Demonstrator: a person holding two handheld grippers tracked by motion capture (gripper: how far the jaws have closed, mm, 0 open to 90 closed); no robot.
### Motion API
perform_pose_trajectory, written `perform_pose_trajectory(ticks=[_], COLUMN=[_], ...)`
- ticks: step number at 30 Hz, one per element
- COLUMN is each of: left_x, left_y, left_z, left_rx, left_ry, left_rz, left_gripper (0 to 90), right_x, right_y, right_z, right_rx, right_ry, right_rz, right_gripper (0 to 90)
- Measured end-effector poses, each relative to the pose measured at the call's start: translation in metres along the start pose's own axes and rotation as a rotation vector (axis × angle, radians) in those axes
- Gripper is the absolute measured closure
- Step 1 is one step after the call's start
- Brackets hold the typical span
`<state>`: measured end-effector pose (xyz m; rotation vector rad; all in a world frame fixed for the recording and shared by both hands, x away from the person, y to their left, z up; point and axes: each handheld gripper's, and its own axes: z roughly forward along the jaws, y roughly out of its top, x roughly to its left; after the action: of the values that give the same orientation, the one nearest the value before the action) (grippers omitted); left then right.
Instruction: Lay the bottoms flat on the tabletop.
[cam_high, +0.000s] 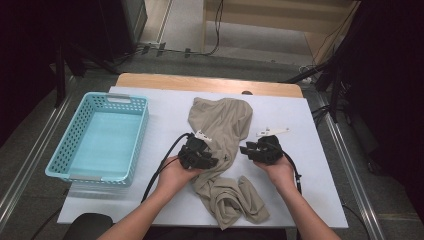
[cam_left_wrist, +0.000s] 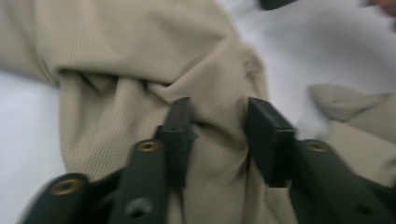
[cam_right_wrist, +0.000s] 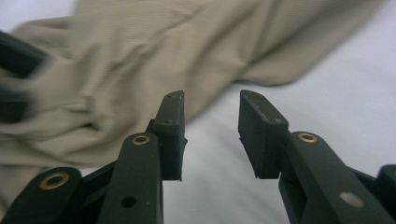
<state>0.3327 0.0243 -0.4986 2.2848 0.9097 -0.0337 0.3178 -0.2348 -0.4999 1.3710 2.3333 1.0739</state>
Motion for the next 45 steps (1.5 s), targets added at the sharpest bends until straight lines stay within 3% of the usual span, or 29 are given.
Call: perform_pose_trajectory(ticks=[1,3,10,14,16,18,19,20,22,25,27,30,31,34,35,38,40,45], left_x=[0.006,0.015,0.025,0.032,0.033,0.033,0.034,0.035,0.035,0.034,0.03,0.025,0.025,0.027,0.026,0.022,0.019,0.012], left_y=[-0.001,0.0,0.006,0.006,0.006,0.007,0.008,0.008,0.01,0.011,0.013,0.014,0.013,0.011,0.011,0.007,0.002,-0.012], left_z=[0.001,-0.004,-0.038,-0.045,-0.045,-0.047,-0.048,-0.05,-0.054,-0.055,-0.051,-0.044,-0.042,-0.039,-0.04,-0.043,-0.045,-0.047], left_rx=[-0.01,-0.023,-0.127,-0.155,-0.168,-0.176,-0.182,-0.182,-0.164,-0.176,-0.174,-0.157,-0.144,-0.128,-0.128,-0.147,-0.154,-0.153], left_ry=[-0.02,-0.06,-0.03,-0.033,-0.036,-0.028,-0.017,-0.002,0.042,0.018,0.012,0.064,0.07,0.044,0.036,0.007,0.0,0.008], left_rz=[-0.034,-0.084,-0.086,-0.107,-0.11,-0.106,-0.108,-0.095,-0.05,-0.052,-0.033,0.007,0.002,-0.014,-0.018,-0.018,-0.017,-0.001], left_gripper=[81.6,86.8,87.3,87.3,87.2,87.2,87.2,87.2,87.3,87.4,87.2,85.5,85.4,77.6,72.6,55.5,48.0,39.0], right_x=[0.005,0.017,0.062,0.073,0.073,0.071,0.068,0.062,0.049,0.026,0.016,0.012,0.009,-0.006,-0.013,-0.017,-0.007,0.024], right_y=[0.0,0.0,-0.001,-0.007,-0.011,-0.01,-0.008,-0.006,0.001,0.012,0.018,0.023,0.023,0.021,0.019,0.012,0.009,0.0], right_z=[0.0,-0.001,0.012,0.031,0.036,0.037,0.036,0.035,0.028,0.005,-0.01,-0.024,-0.027,-0.029,-0.029,-0.038,-0.043,-0.048], right_rx=[0.0,-0.004,0.008,0.06,0.032,0.031,0.042,0.061,0.075,0.012,-0.016,-0.032,-0.032,-0.046,-0.044,-0.065,-0.078,-0.093], right_ry=[0.012,0.041,0.126,0.118,0.108,0.078,0.083,0.089,0.075,0.061,0.056,-0.051,-0.097,-0.18,-0.178,-0.092,-0.063,0.028], right_rz=[-0.01,-0.033,-0.121,-0.131,-0.132,-0.139,-0.128,-0.111,-0.093,-0.048,-0.06,-0.121,-0.13,-0.084,-0.058,0.012,-0.024,-0.05], right_gripper=[57.8,56.2,46.8,44.1,51.1,73.0,80.5,82.5,83.9,84.0,83.9,84.0,83.9,74.6,69.1,63.9,59.7,55.4])
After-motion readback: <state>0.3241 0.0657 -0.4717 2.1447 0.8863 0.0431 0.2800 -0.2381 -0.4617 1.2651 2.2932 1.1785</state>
